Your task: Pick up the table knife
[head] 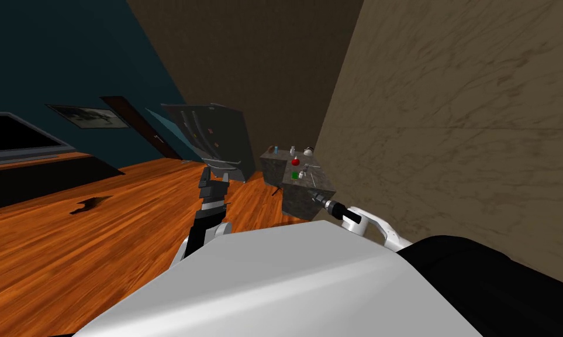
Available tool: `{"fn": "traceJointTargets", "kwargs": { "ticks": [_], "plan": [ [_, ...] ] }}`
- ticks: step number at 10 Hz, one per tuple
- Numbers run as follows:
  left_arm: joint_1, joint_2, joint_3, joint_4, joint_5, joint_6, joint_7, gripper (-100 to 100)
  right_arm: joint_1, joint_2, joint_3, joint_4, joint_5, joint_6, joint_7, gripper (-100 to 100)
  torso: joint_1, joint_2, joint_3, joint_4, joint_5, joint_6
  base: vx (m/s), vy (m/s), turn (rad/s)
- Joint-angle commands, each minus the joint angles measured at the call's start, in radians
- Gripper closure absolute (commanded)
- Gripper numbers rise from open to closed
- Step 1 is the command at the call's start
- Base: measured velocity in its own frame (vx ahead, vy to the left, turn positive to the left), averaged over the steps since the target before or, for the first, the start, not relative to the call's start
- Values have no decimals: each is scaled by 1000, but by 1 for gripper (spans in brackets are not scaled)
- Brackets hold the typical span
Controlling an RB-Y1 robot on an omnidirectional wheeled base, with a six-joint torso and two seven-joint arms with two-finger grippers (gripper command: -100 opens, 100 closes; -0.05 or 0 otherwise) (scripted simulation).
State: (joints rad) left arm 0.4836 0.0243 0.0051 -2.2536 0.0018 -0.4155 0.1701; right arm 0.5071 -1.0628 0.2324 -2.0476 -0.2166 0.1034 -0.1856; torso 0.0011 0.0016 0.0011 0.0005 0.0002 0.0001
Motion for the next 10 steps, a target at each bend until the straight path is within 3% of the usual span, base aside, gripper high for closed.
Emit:
{"fn": "traceJointTargets", "kwargs": {
  "ticks": [1,2,3,4,5,10],
  "plan": [
    [0,0,0,0,0,0,0,0,11,-38,4,-2,-3,22,-3,-100,0,0,0,0,0,0,-15,34,93],
    [0,0,0,0,0,0,0,0,20,-78,19,12,-16,54,-13,-100,0,0,0,0,0,1,-12,47,233],
    [0,0,0,0,0,0,0,0,20,-93,19,12,-16,54,-13,-100,0,-1,0,0,0,0,-8,30,92],
    [0,0,0,0,0,0,0,0,29,-129,33,26,-28,85,-22,-100,0,-1,0,0,0,1,-10,29,144],
    [0,0,0,0,0,0,0,0,29,-146,33,26,-28,85,-22,-100,-1,0,0,0,0,0,-5,25,117],
    [0,0,0,0,0,0,0,0,56,-286,74,67,-59,169,-46,-100,-1,-2,-1,0,0,1,9,26,159]
  ]
}}
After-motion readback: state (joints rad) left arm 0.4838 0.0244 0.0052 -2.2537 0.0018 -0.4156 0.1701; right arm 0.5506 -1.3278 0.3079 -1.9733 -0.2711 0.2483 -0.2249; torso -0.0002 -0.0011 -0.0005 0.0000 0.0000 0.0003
